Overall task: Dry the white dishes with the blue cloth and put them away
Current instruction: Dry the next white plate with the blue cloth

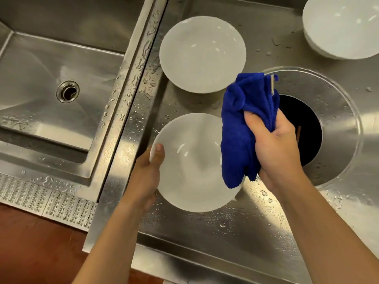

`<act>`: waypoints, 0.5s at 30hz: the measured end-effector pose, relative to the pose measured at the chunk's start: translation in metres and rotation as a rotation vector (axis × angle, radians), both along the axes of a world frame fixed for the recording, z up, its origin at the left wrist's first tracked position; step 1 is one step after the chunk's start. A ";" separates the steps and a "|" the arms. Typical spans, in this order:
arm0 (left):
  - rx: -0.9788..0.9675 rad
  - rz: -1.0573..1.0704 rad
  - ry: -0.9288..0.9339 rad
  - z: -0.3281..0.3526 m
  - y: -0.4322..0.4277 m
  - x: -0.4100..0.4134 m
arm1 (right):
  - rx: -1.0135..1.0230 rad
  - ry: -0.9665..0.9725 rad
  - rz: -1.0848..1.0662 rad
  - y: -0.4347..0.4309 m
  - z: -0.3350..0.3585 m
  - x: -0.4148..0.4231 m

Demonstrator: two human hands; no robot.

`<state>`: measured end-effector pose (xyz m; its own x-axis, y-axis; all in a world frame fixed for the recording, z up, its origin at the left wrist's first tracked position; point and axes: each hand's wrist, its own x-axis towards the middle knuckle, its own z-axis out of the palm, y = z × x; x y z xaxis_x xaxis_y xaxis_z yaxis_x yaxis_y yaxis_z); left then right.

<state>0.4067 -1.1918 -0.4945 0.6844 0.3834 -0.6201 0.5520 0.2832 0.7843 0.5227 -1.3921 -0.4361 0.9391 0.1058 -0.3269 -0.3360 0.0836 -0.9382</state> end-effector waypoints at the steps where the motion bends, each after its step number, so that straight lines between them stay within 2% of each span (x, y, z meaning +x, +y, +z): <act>1: 0.023 -0.017 0.007 0.000 0.001 -0.001 | -0.006 -0.004 -0.001 0.000 0.001 0.002; 6: 0.354 -0.116 0.017 0.014 0.011 0.003 | -0.011 -0.033 -0.019 -0.003 0.025 0.022; 9: 0.489 -0.054 -0.023 0.027 0.019 0.028 | -0.022 -0.062 -0.033 -0.003 0.044 0.036; 11: 0.500 -0.008 -0.087 0.039 0.022 0.061 | -0.030 -0.089 -0.034 0.000 0.057 0.051; 15: 0.314 -0.019 -0.089 0.052 0.021 0.126 | -0.022 -0.098 -0.025 0.010 0.070 0.074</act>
